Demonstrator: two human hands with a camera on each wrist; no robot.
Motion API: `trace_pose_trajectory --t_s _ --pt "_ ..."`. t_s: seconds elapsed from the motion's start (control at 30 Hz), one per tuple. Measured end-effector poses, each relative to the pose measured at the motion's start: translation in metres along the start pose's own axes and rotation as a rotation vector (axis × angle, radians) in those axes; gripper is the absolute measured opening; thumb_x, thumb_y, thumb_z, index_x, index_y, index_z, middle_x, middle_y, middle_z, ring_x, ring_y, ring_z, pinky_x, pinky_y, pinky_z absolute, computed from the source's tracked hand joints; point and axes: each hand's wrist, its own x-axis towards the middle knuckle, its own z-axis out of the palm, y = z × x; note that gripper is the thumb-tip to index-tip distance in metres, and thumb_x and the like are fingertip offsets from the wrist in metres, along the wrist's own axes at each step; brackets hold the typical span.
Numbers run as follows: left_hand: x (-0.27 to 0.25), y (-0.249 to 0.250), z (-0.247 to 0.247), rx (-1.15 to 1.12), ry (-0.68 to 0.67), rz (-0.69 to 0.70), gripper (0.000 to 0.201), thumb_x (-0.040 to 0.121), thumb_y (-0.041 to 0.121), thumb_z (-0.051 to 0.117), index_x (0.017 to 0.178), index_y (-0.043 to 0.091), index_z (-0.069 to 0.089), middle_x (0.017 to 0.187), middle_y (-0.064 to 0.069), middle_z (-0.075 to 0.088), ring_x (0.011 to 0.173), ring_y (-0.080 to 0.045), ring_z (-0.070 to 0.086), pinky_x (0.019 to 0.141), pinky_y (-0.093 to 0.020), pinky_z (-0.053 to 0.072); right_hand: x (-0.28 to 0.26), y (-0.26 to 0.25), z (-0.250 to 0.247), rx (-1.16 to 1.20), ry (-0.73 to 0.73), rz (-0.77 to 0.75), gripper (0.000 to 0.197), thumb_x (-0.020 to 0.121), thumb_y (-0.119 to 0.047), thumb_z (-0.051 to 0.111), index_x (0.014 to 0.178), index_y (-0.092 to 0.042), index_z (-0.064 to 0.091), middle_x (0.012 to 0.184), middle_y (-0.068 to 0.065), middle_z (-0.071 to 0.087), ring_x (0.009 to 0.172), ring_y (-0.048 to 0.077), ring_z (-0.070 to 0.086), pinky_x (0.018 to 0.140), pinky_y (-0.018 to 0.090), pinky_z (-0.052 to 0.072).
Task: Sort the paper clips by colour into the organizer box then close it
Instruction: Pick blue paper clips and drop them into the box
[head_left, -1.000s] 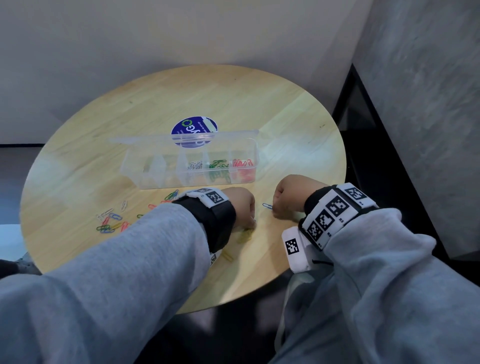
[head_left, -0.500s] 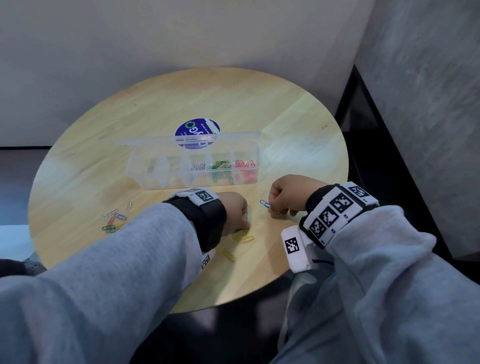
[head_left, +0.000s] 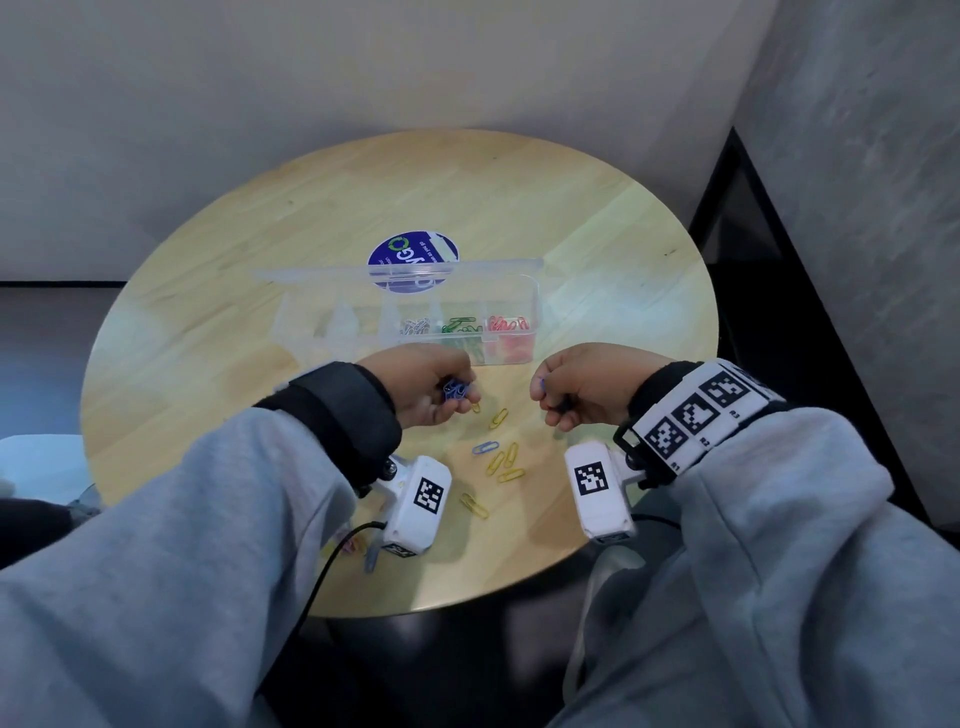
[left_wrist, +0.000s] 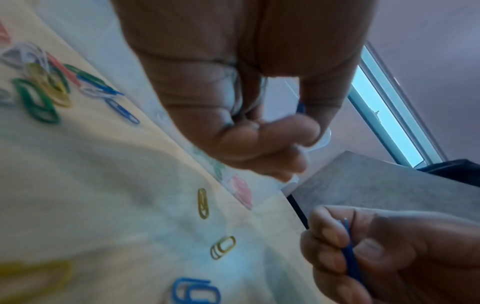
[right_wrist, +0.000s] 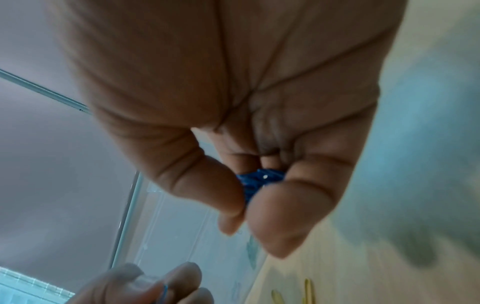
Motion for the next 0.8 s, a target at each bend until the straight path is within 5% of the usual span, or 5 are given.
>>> trace_pose_trajectory --t_s 0.27,0.4,0.5,0.6,0.8 --pt "0.005 -0.007 0.005 0.098 0.025 -0.024 0.022 0.085 0.003 0.04 0.066 0.015 0.042 0.055 0.001 0.042 0.041 -0.008 0.032 0.035 -0.012 0.021 -0.002 -0.001 -0.001 0.184 -0.027 0.004 0.026 0.089 0.009 0.03 0.083 -0.004 0.052 0.076 0.011 0.05 0.063 0.02 0.054 0.048 0.019 0.052" --pt "0.005 -0.009 0.013 0.778 0.066 0.077 0.008 0.082 0.015 0.054 0.08 0.023 0.054 0.073 0.006 0.053 0.056 -0.008 0.04 0.048 -0.018 0.031 -0.005 -0.005 -0.003 0.258 -0.061 -0.016 0.037 0.084 0.015 0.022 0.086 -0.003 0.054 0.079 0.013 0.052 0.068 0.021 0.056 0.054 0.02 0.054" --pt "0.001 -0.012 0.02 1.235 0.136 0.148 0.009 0.08 0.019 0.059 0.084 0.028 0.057 0.071 0.013 0.049 0.068 -0.007 0.048 0.051 -0.02 0.03 -0.005 -0.006 -0.003 0.25 -0.052 -0.023 0.038 0.084 0.016 0.022 0.087 -0.003 0.054 0.08 0.012 0.052 0.068 0.02 0.056 0.054 0.019 0.054" --pt "0.006 -0.016 0.027 1.332 0.115 0.176 0.008 0.079 0.021 0.063 0.081 0.026 0.057 0.079 0.009 0.054 0.081 -0.015 0.053 0.056 -0.022 0.034 -0.005 -0.006 -0.004 0.223 -0.036 -0.025 0.035 0.085 0.013 0.025 0.087 -0.003 0.055 0.079 0.011 0.052 0.067 0.019 0.056 0.054 0.019 0.053" --pt "0.01 -0.02 0.034 1.321 0.105 0.143 0.008 0.079 0.018 0.059 0.074 0.024 0.059 0.084 0.004 0.063 0.081 -0.017 0.058 0.065 -0.025 0.042 -0.006 -0.008 -0.003 0.21 -0.041 -0.015 0.034 0.085 0.012 0.025 0.086 -0.003 0.056 0.078 0.011 0.051 0.065 0.018 0.054 0.051 0.018 0.053"
